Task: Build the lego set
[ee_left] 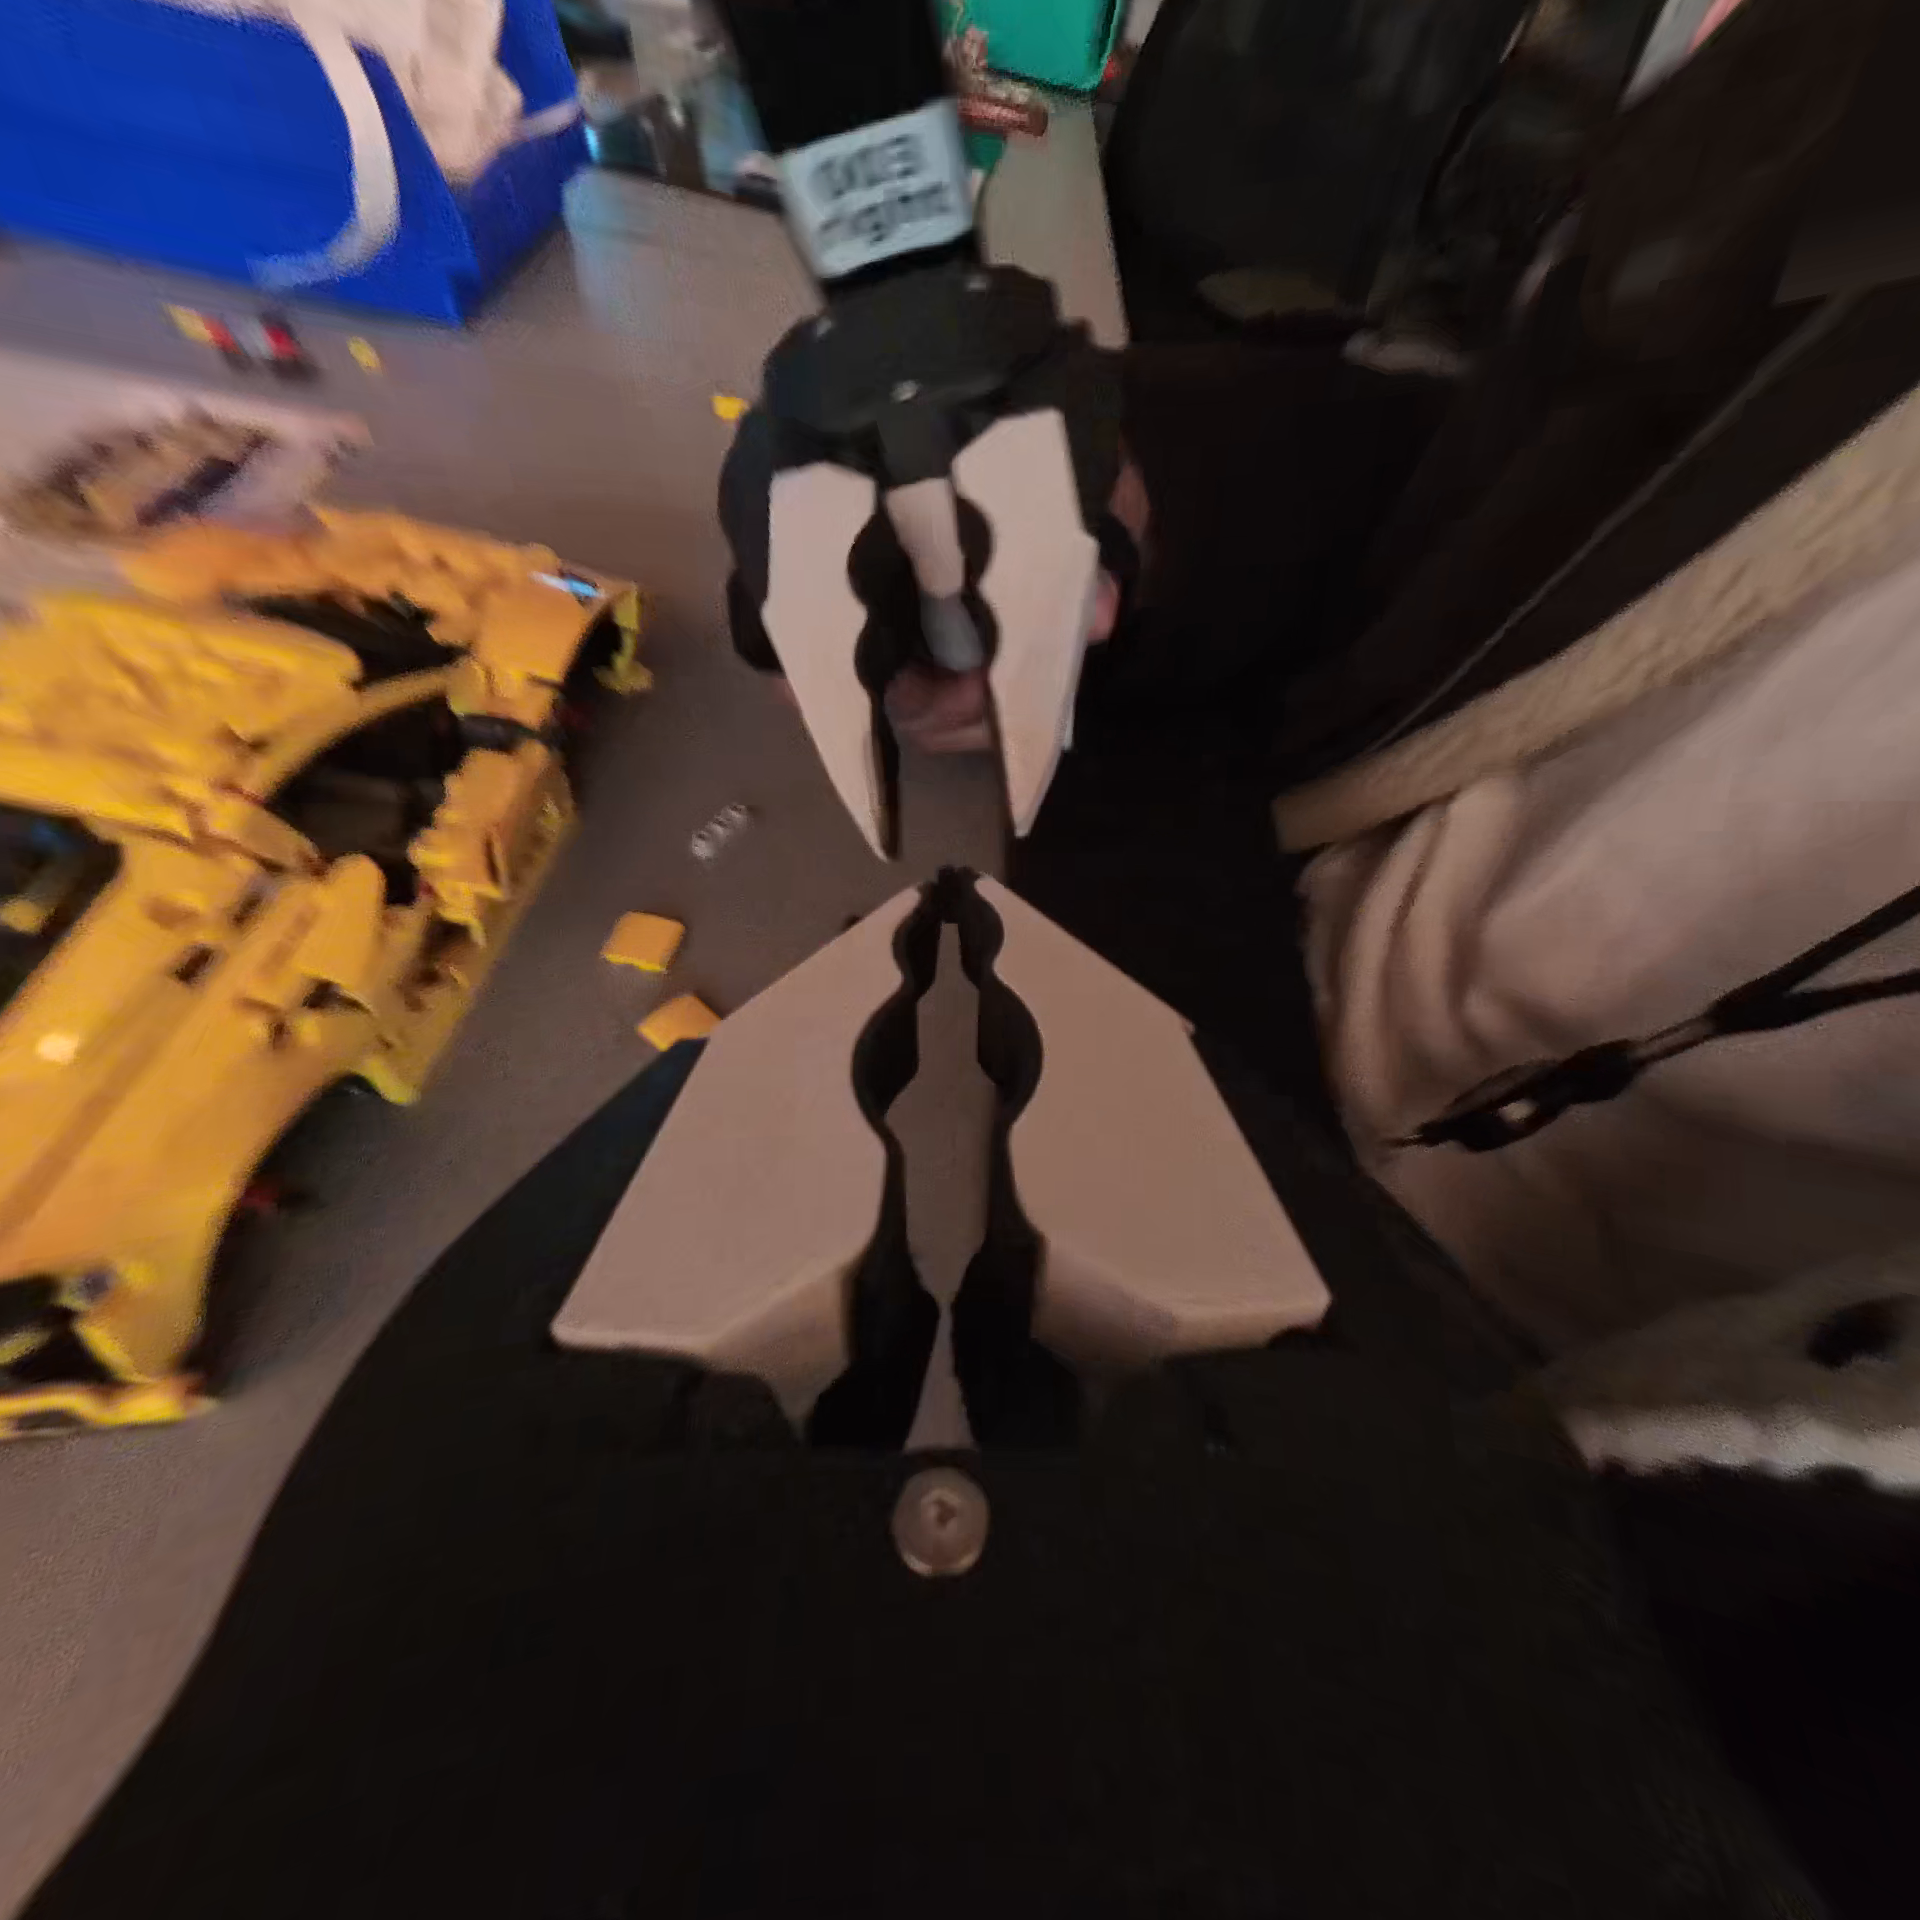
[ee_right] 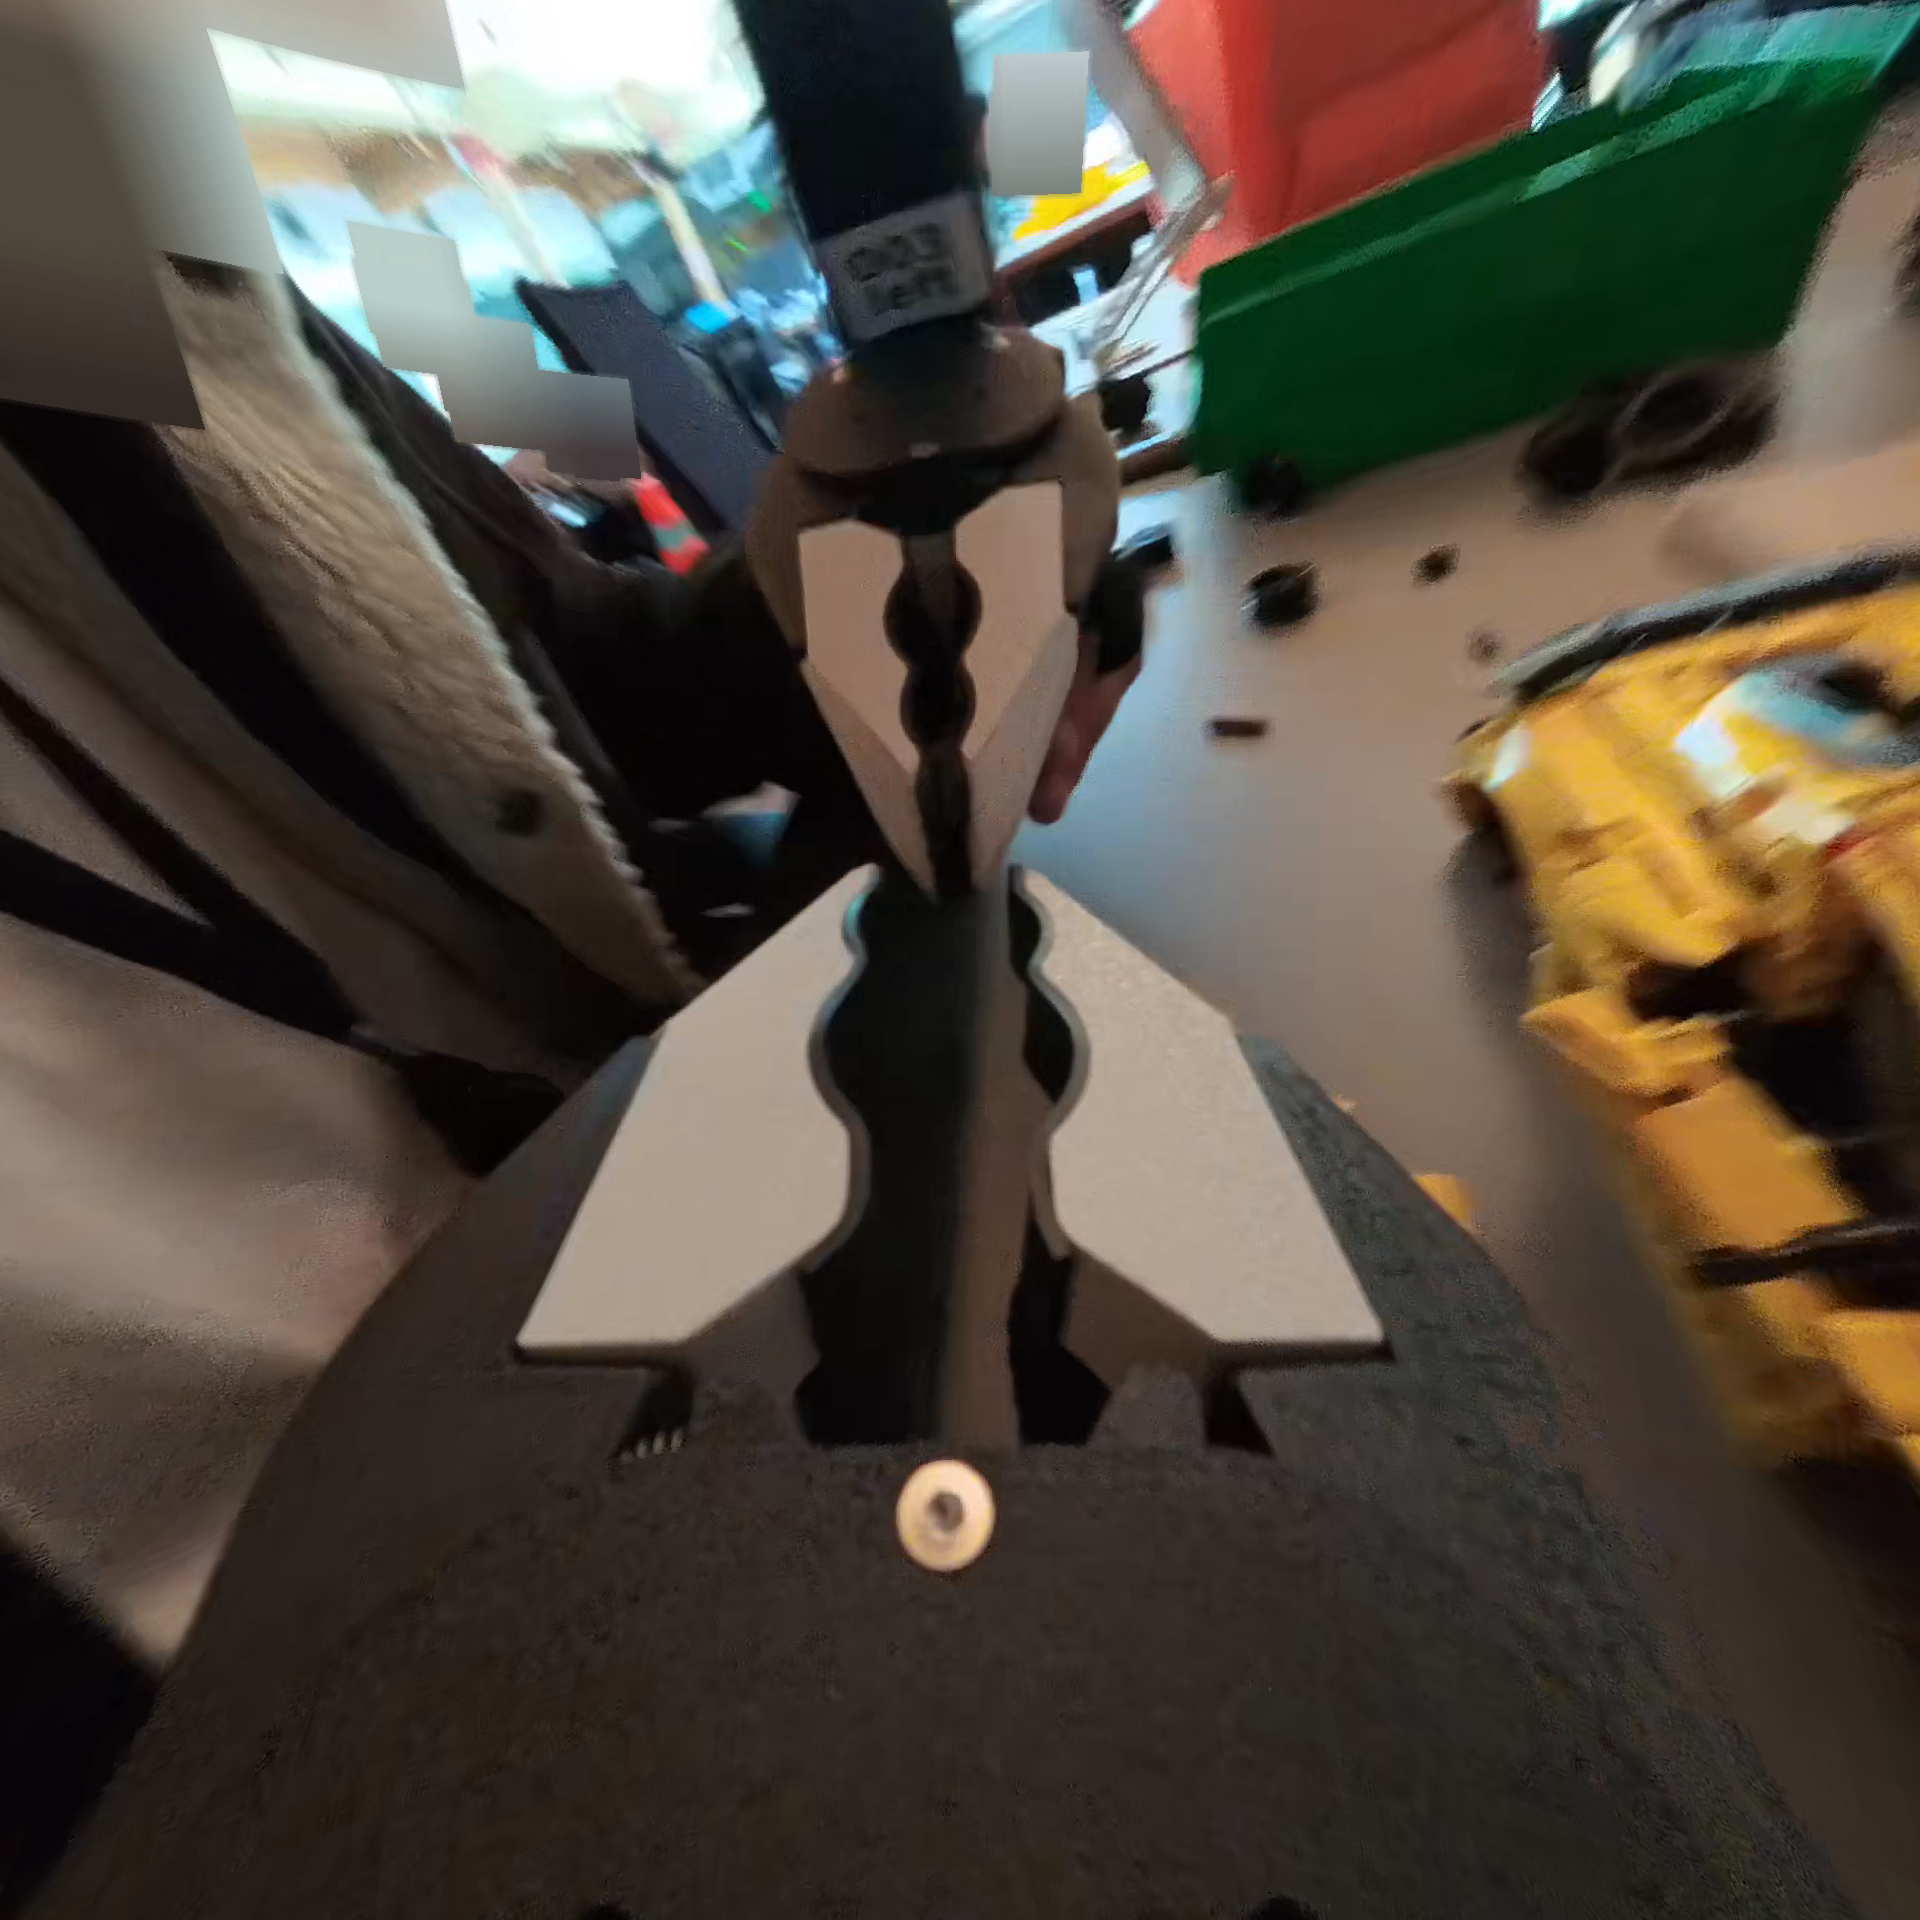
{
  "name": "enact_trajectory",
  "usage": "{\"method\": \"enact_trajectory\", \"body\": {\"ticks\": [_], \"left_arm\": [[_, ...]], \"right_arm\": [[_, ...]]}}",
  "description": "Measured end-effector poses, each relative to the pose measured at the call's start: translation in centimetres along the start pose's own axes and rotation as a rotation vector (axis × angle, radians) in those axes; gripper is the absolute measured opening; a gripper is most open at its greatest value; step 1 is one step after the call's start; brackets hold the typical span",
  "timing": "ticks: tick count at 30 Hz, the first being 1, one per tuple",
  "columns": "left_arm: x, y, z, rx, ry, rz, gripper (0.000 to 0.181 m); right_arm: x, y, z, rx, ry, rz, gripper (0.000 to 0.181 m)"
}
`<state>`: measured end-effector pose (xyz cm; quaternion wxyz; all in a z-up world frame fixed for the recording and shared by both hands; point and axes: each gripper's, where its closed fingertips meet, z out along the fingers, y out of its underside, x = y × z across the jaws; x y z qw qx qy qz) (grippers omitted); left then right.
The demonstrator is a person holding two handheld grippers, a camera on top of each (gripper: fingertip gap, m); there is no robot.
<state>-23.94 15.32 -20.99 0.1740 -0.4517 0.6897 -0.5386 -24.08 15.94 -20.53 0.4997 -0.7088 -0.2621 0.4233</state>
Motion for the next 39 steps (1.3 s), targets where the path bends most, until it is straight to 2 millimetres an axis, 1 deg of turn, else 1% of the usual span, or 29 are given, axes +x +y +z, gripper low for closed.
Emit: {"method": "enact_trajectory", "body": {"ticks": [2, 4, 5, 6, 7, 9, 12, 16, 18, 24, 27, 28, 29, 30, 32, 33, 34, 35, 37, 39], "left_arm": [[0.1, -0.1, -0.4, 0.024, 0.119, -0.219, 0.002], [-0.1, 0.2, -0.6, 0.016, 0.199, -0.394, 0.002], [-0.2, 0.0, -0.8, 0.033, 0.242, -0.472, 0.002], [0.0, -0.3, -1.0, 0.052, 0.302, -0.544, 0.002], [0.2, -0.5, -1.2, 0.066, 0.350, -0.604, 0.002], [0.8, -0.9, -1.4, 0.078, 0.437, -0.662, 0.002], [1.4, -0.7, -1.2, 0.061, 0.494, -0.701, 0.002], [1.8, -0.3, -0.6, 0.031, 0.524, -0.729, 0.002], [2.0, -0.2, -0.5, 0.026, 0.538, -0.737, 0.002], [2.7, -0.3, -0.6, 0.020, 0.600, -0.761, 0.002], [2.0, -0.4, -0.8, 0.048, 0.565, -0.742, 0.004], [1.3, -0.4, -1.1, 0.060, 0.537, -0.738, 0.009], [0.3, 0.0, -1.3, 0.060, 0.466, -0.722, 0.016], [-1.0, 0.9, -1.4, 0.042, 0.347, -0.671, 0.018], [-4.3, 3.7, -1.6, -0.060, 0.036, -0.487, 0.018], [-5.4, 4.9, -1.8, -0.120, -0.088, -0.400, 0.018], [-5.8, 5.8, -1.8, -0.177, -0.156, -0.338, 0.019], [-5.7, 6.4, -1.6, -0.222, -0.181, -0.305, 0.021], [-5.2, 7.2, -0.8, -0.280, -0.188, -0.296, 0.024], [-5.2, 8.0, -0.3, -0.340, -0.205, -0.293, 0.027]], "right_arm": [[0.2, -0.3, 0.1, -0.020, 0.125, -0.271, 0.029], [-0.2, -0.7, 0.3, -0.025, 0.216, -0.504, 0.029], [-0.4, -0.9, 0.5, -0.026, 0.255, -0.584, 0.026], [-0.6, -1.1, 0.6, -0.015, 0.285, -0.638, 0.021], [-0.8, -1.3, 0.8, -0.007, 0.296, -0.679, 0.020], [-0.7, -0.8, 1.1, -0.040, 0.295, -0.688, 0.022], [-0.6, 0.1, 1.7, -0.076, 0.280, -0.691, 0.024], [-1.0, -0.2, 1.8, -0.059, 0.267, -0.686, 0.020], [-1.0, 0.2, 1.7, -0.075, 0.257, -0.675, 0.018], [-1.7, 0.3, 1.8, -0.065, 0.208, -0.640, 0.015], [-1.2, 0.3, 1.7, -0.078, 0.233, -0.612, 0.014], [-0.8, 0.3, 1.5, -0.079, 0.249, -0.604, 0.014], [-0.3, 0.4, 1.3, -0.090, 0.275, -0.591, 0.014], [0.5, 0.6, 1.1, -0.114, 0.313, -0.576, 0.014], [1.9, 1.9, 0.8, -0.185, 0.363, -0.542, 0.014], [2.7, 2.5, 0.8, -0.221, 0.398, -0.521, 0.014], [3.4, 3.2, 0.8, -0.263, 0.427, -0.508, 0.014], [3.8, 3.7, 0.8, -0.301, 0.442, -0.505, 0.014], [4.5, 4.5, 0.9, -0.348, 0.464, -0.504, 0.014], [4.8, 5.0, 0.8, -0.377, 0.474, -0.495, 0.015]]}}
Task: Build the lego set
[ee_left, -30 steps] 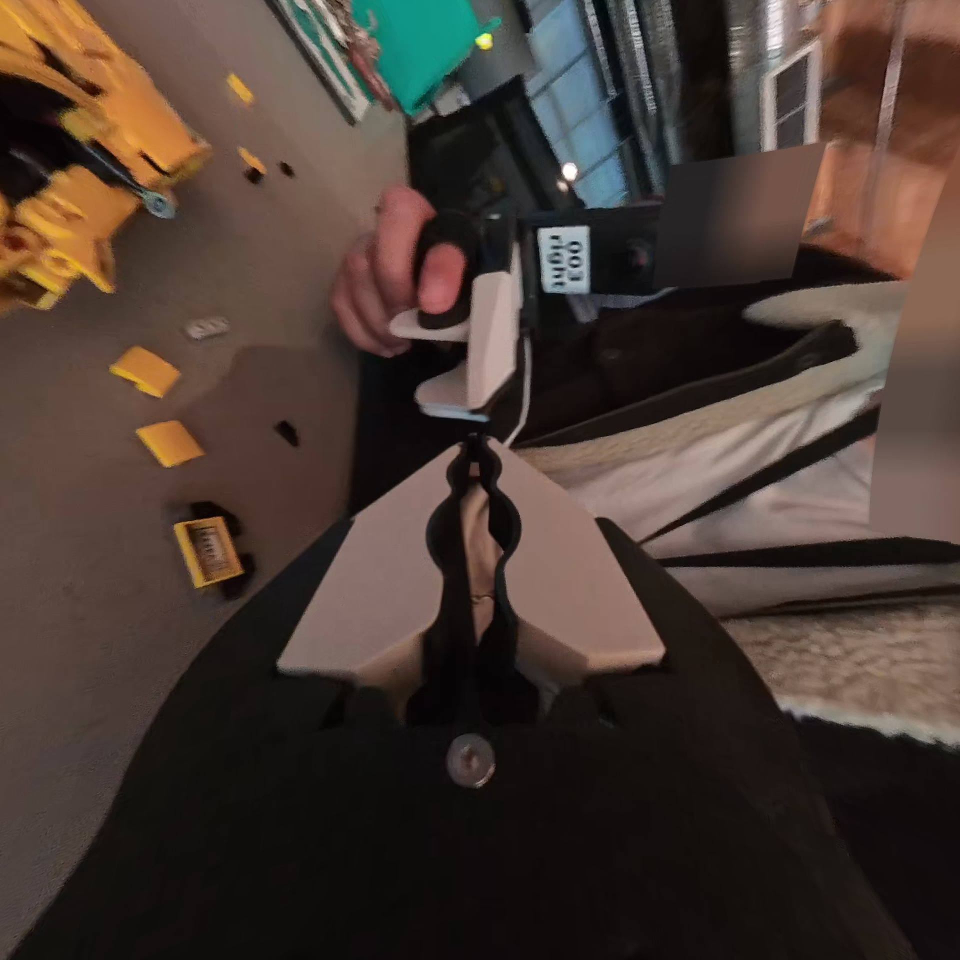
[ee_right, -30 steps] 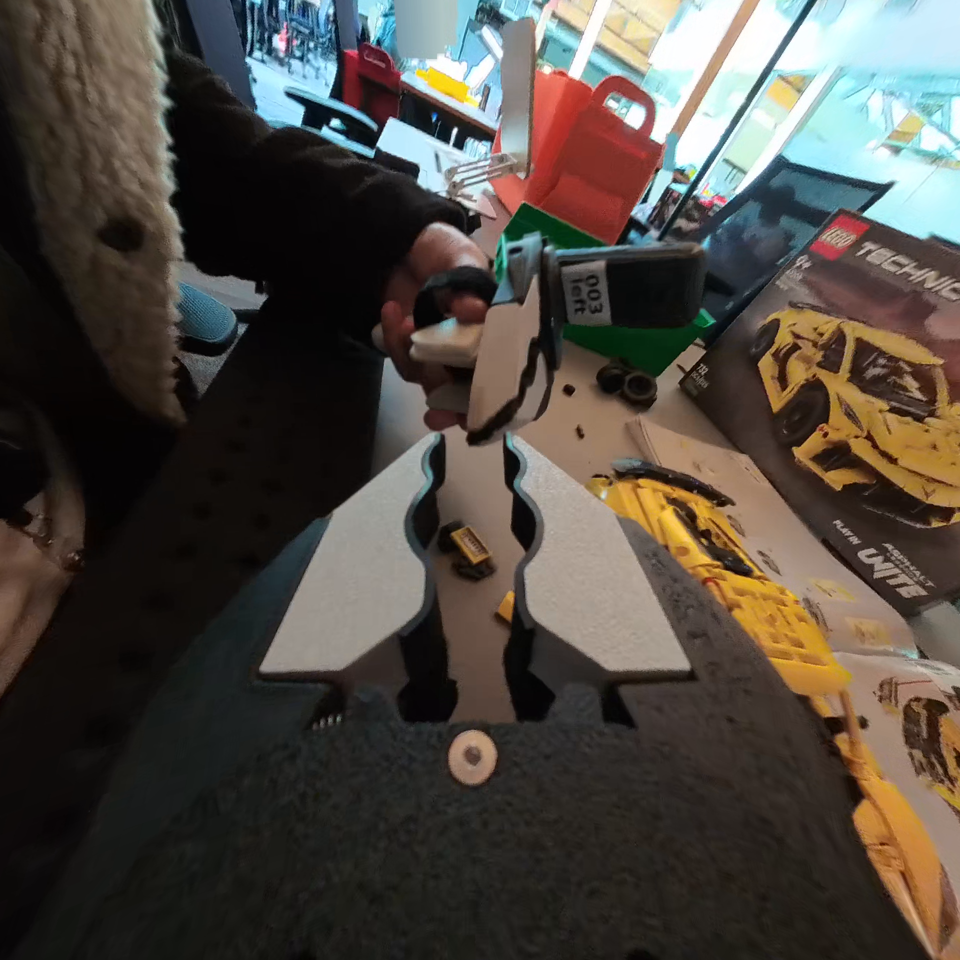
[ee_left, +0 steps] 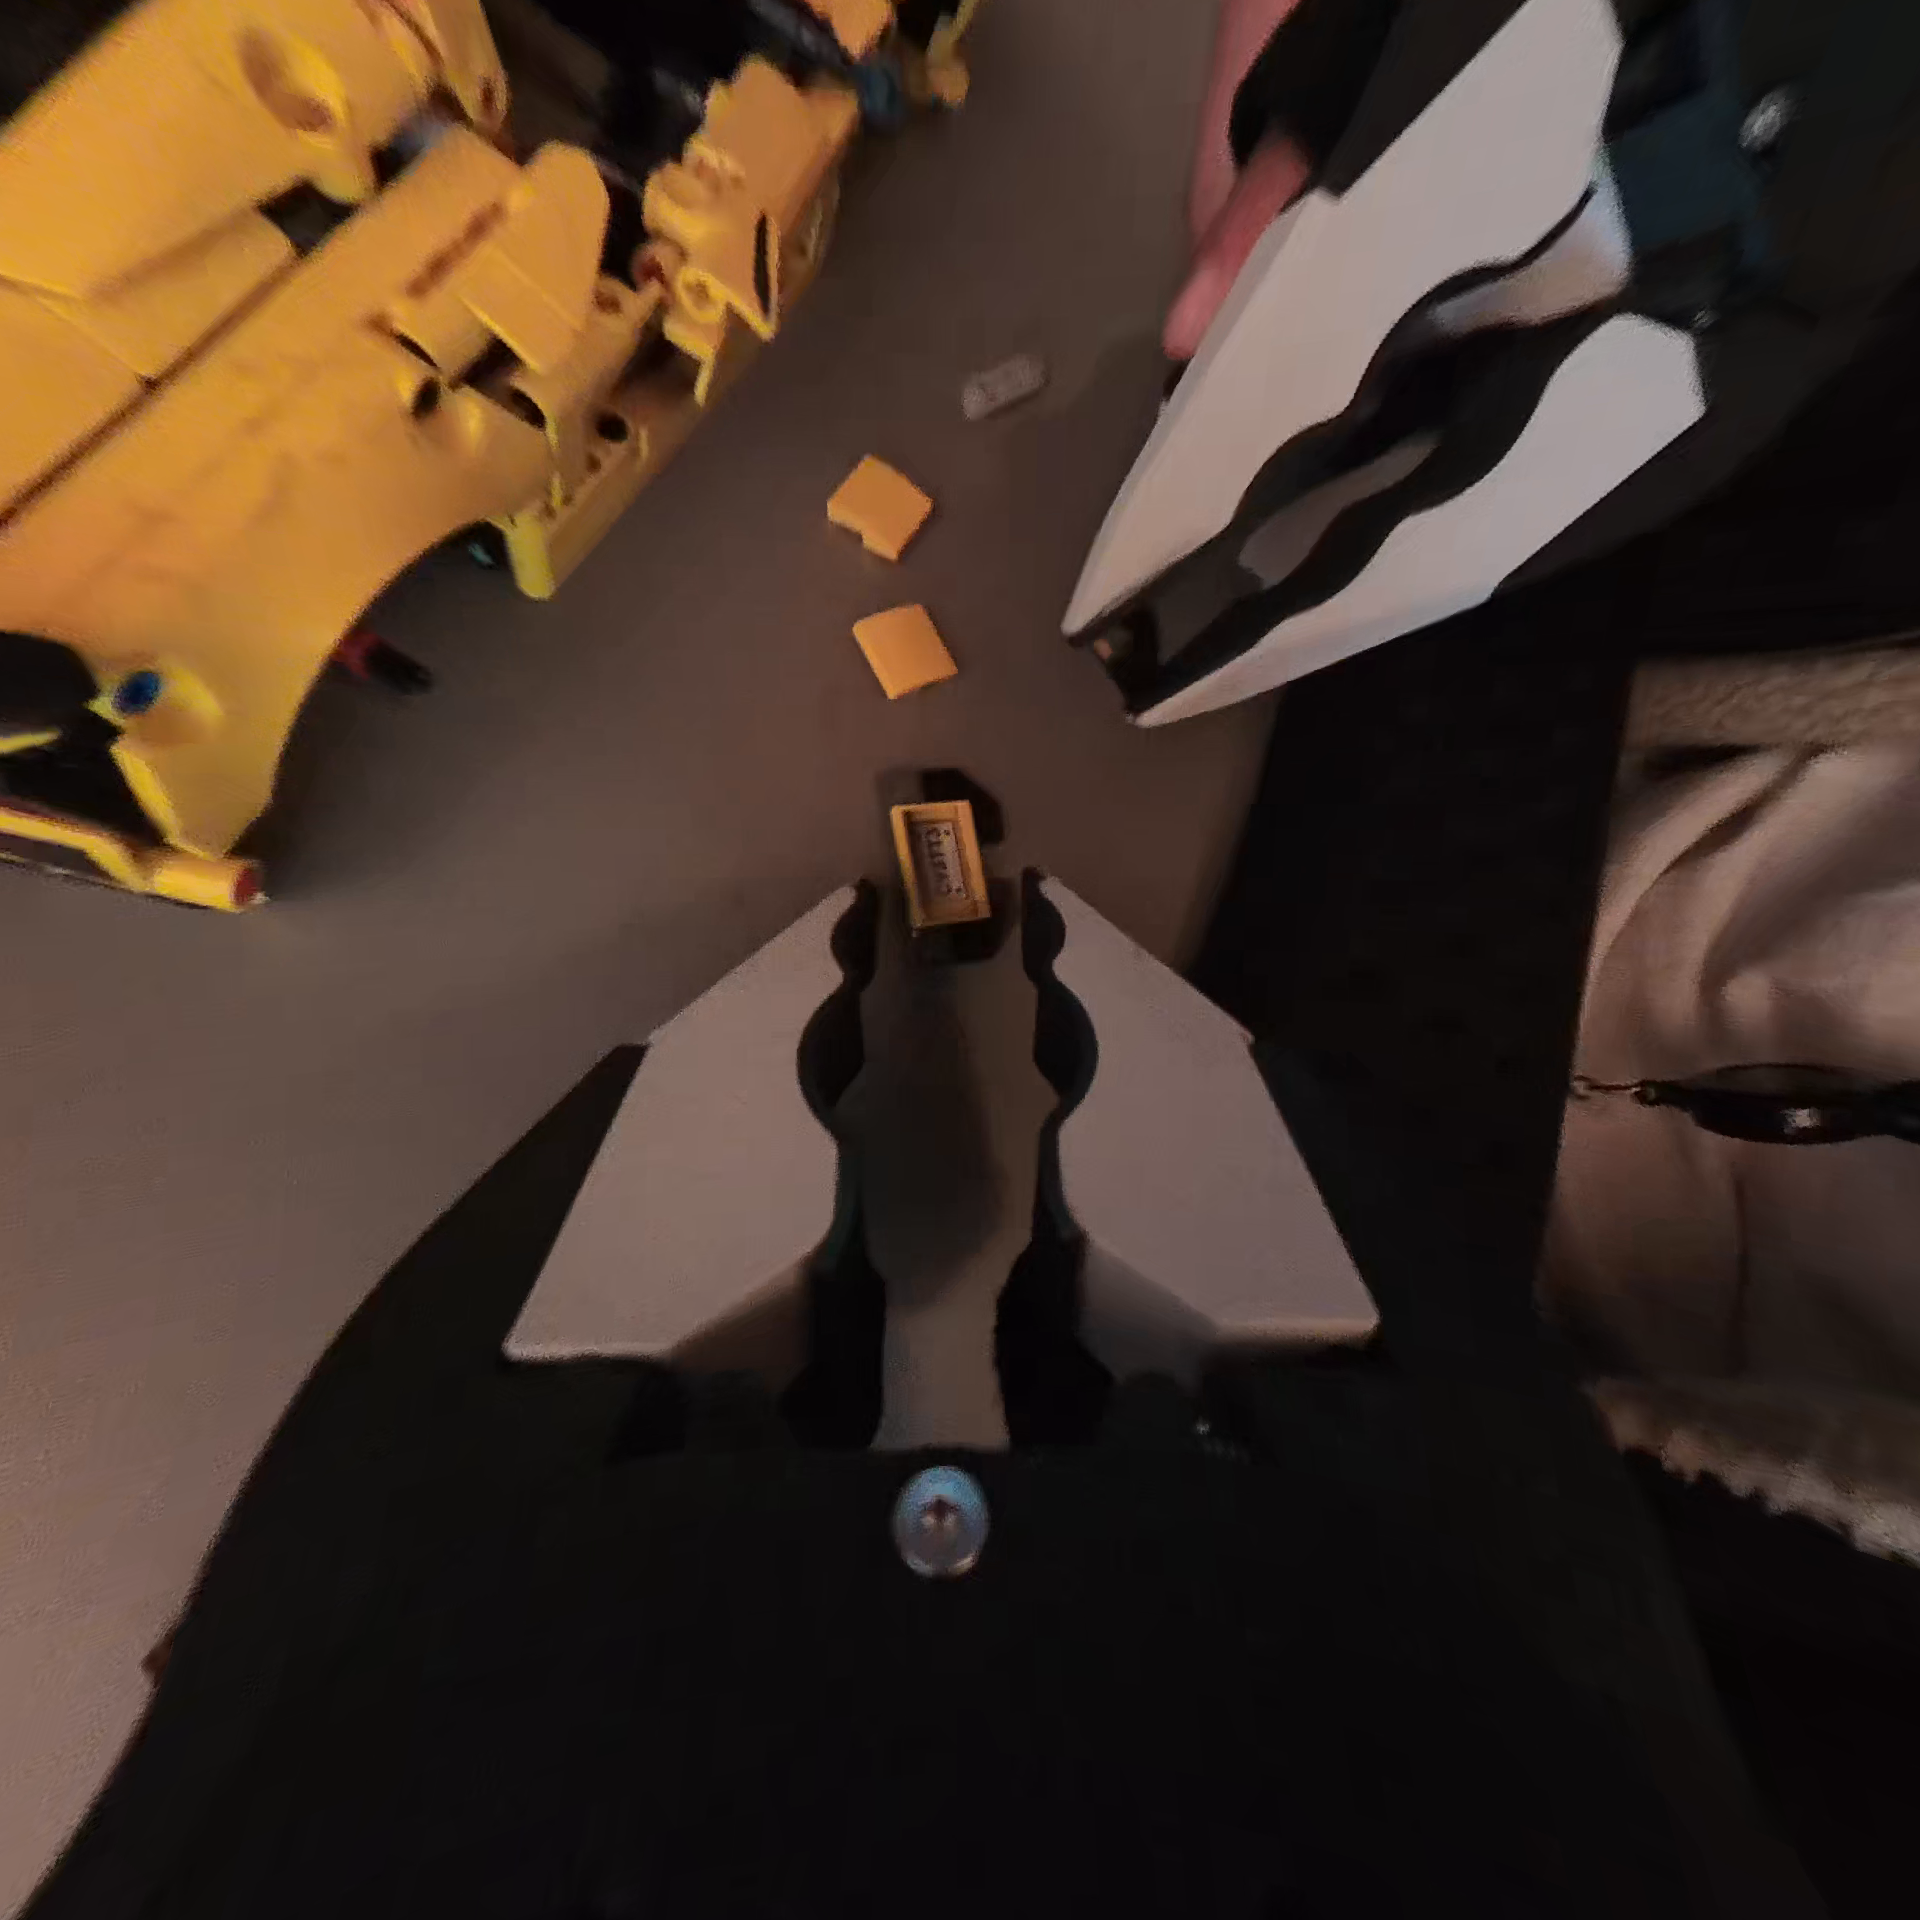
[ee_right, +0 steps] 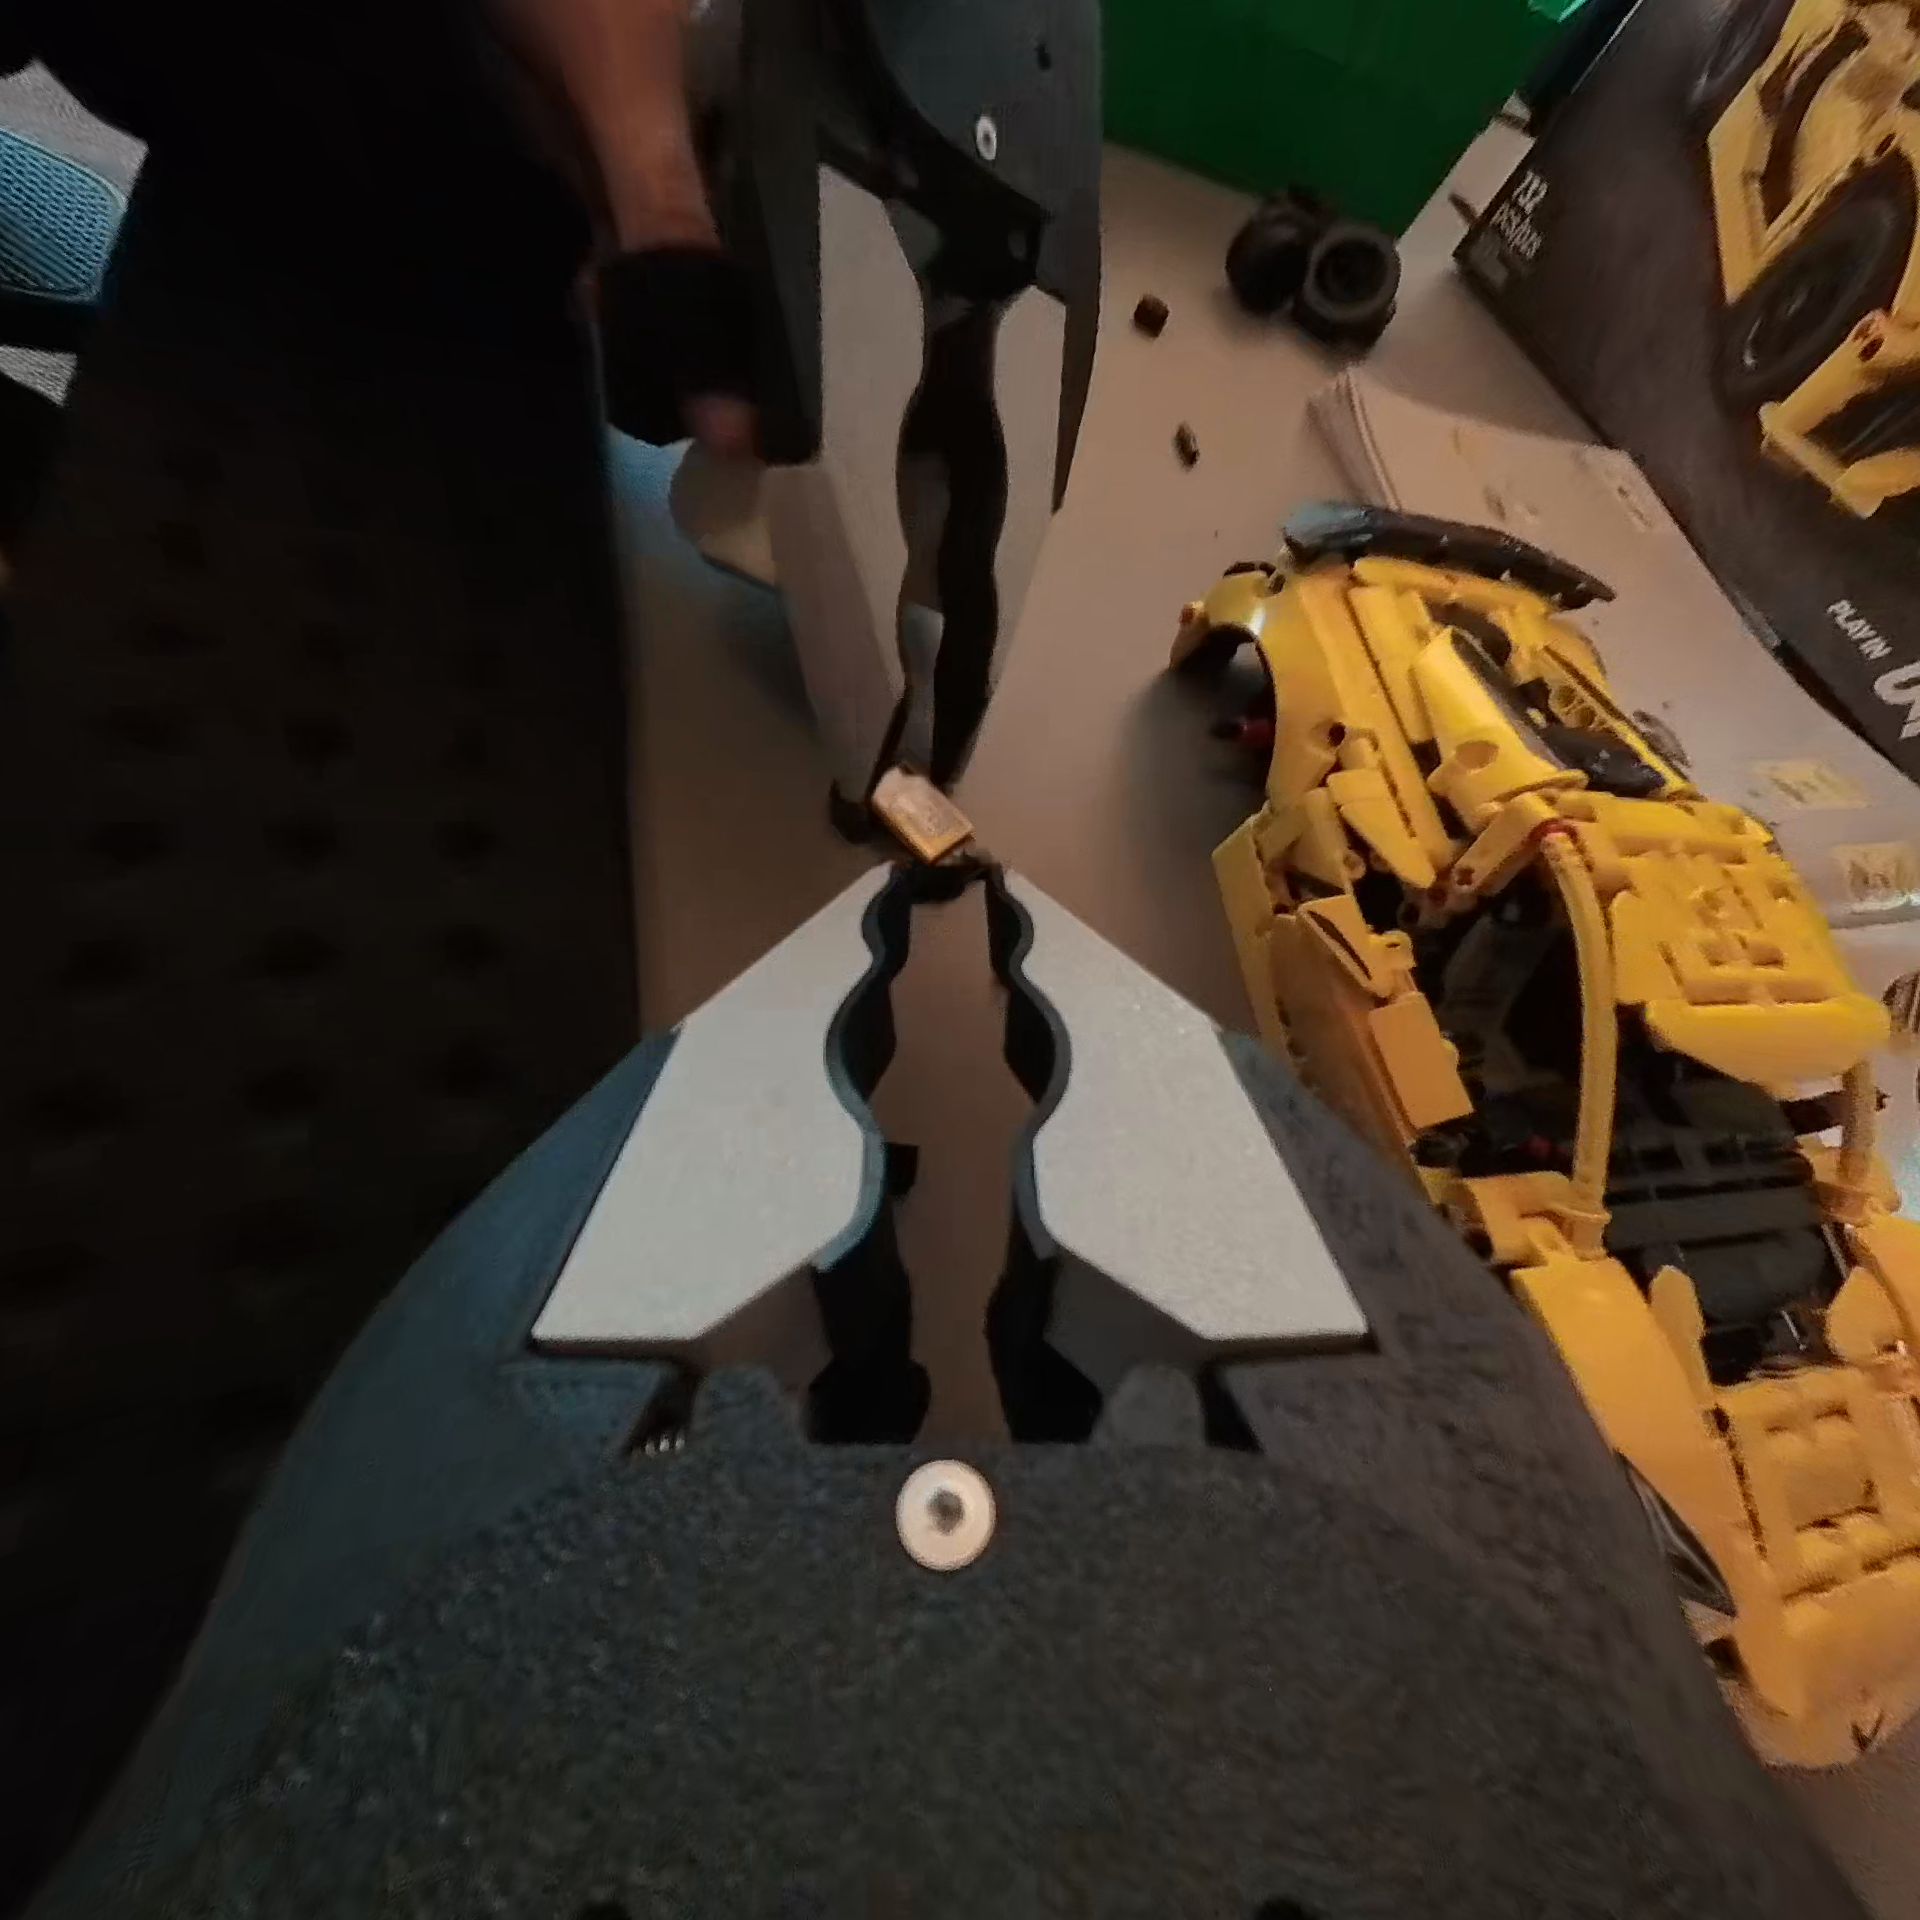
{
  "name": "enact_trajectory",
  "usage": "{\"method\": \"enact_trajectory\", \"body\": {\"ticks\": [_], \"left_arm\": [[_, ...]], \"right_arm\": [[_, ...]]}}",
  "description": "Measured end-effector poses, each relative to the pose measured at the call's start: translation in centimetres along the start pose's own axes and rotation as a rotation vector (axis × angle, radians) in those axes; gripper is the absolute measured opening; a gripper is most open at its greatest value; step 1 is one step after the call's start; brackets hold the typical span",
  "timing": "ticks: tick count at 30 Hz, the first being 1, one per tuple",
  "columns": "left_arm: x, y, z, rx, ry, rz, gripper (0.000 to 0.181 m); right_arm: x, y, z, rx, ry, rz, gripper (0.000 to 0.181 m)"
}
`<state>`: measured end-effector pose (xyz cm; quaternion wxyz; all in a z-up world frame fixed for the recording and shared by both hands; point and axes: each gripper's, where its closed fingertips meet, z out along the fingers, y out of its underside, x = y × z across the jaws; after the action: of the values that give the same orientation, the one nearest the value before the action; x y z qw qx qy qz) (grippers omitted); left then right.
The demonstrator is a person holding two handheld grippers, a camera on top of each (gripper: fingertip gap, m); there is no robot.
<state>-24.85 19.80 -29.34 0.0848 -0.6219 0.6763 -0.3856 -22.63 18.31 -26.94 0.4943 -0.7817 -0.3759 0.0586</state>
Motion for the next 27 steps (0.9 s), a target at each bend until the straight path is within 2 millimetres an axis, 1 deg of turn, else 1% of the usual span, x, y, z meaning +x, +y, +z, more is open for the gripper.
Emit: {"method": "enact_trajectory", "body": {"ticks": [2, 4, 5, 8, 11, 14, 15, 17, 20, 24, 27], "left_arm": [[0.1, -0.2, 0.3, -0.011, -0.010, -0.002, 0.026], [-0.1, -0.3, 0.6, -0.022, -0.038, -0.002, 0.017], [-0.1, -0.4, 0.8, -0.023, -0.044, 0.001, 0.015], [0.3, -0.6, 1.2, -0.028, -0.065, 0.004, 0.015], [0.1, -1.0, 1.3, 0.008, -0.129, -0.024, 0.014], [0.0, -1.6, 1.3, 0.081, -0.150, -0.132, 0.014], [0.0, -2.0, 1.1, 0.125, -0.144, -0.177, 0.006], [0.0, -2.7, 0.8, 0.193, -0.135, -0.244, 0.002], [-0.5, -2.5, 0.8, 0.188, -0.183, -0.262, 0.002], [-0.4, -2.1, 1.2, 0.161, -0.177, -0.288, 0.000], [-0.6, -1.9, 1.2, 0.154, -0.153, -0.329, 0.000]], "right_arm": [[-0.1, 0.2, 0.0, -0.010, -0.002, 0.013, 0.015], [-0.2, 0.3, 0.0, -0.010, -0.006, 0.019, 0.015], [-0.1, 0.3, 0.0, -0.012, -0.005, 0.019, 0.015], [0.0, 0.3, -0.1, -0.011, 0.007, 0.024, 0.015], [0.6, 0.2, -0.2, -0.011, 0.043, 0.031, 0.015], [1.4, -0.1, -0.6, 0.005, 0.095, 0.045, 0.015], [1.7, -0.1, -0.7, 0.007, 0.115, 0.059, 0.015], [1.9, -0.1, -0.6, 0.003, 0.126, 0.115, 0.014], [1.7, 0.9, 0.0, -0.071, 0.138, 0.201, 0.015], [1.1, 1.1, 0.4, -0.079, 0.112, 0.177, 0.015], [0.9, 2.0, 0.9, -0.127, 0.074, 0.188, 0.015]]}}
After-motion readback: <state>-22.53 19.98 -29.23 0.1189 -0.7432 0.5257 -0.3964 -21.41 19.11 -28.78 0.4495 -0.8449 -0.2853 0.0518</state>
